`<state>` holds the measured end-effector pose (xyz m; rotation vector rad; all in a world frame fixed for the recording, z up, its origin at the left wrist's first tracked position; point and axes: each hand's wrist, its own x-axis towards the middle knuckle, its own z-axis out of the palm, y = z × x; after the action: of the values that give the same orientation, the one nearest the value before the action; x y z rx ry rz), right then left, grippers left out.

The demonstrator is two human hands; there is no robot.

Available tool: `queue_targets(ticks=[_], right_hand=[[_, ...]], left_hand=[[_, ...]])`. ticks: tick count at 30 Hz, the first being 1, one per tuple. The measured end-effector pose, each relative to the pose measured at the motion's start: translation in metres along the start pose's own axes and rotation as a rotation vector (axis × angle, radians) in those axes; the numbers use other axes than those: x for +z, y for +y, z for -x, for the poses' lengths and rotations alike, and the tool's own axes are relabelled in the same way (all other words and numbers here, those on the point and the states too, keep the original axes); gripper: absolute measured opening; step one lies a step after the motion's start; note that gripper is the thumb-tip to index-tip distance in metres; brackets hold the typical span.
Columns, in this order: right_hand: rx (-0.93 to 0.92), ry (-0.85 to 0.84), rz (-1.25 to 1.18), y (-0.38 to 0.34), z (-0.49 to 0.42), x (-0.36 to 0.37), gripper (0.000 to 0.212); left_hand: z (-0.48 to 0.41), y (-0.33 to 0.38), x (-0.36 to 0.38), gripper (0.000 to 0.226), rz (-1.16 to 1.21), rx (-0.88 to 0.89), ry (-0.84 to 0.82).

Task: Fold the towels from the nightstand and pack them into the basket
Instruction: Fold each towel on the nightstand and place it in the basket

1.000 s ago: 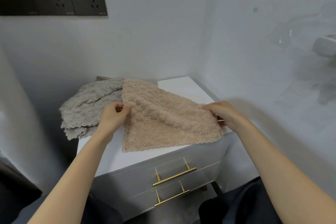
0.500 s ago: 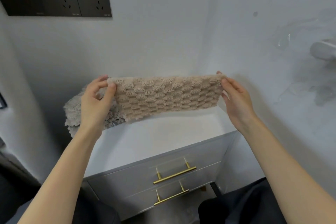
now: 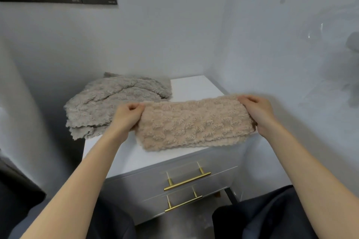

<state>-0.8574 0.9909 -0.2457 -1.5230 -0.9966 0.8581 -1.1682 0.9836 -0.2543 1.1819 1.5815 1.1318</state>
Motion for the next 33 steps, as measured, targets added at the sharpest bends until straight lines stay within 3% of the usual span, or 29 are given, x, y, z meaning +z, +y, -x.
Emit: queue_targets(ticks=[4, 7, 9, 12, 15, 21, 25, 33], right_hand=[[-0.033, -0.031, 0.262, 0.015, -0.017, -0.006, 0.014], [-0.016, -0.06, 0.348, 0.02, -0.024, -0.011, 0.025], [-0.016, -0.057, 0.408, 0.023, -0.027, -0.013, 0.024], [-0.01, -0.094, 0.641, 0.025, -0.028, -0.014, 0.039], [-0.022, -0.108, 0.79, 0.025, -0.027, -0.013, 0.05], [-0.203, -0.02, 0.812, 0.021, -0.019, -0.015, 0.017], [-0.322, -0.033, 0.831, 0.02, -0.011, -0.017, 0.023], [-0.332, -0.081, 0.888, 0.022, 0.004, -0.023, 0.022]], left_hand=[[-0.003, -0.005, 0.019, 0.013, -0.138, 0.03, -0.097], [-0.004, -0.007, 0.024, 0.024, -0.257, 0.131, -0.081], [-0.006, -0.01, 0.024, 0.03, -0.339, 0.123, -0.068], [-0.005, -0.013, 0.024, 0.051, -0.464, 0.086, -0.079], [-0.001, -0.013, 0.029, 0.05, -0.533, 0.116, -0.048], [0.001, -0.013, 0.038, 0.029, -0.309, 0.213, 0.055], [-0.002, -0.014, 0.044, 0.025, -0.189, 0.22, 0.034], [-0.006, -0.019, 0.038, 0.019, -0.301, 0.281, 0.047]])
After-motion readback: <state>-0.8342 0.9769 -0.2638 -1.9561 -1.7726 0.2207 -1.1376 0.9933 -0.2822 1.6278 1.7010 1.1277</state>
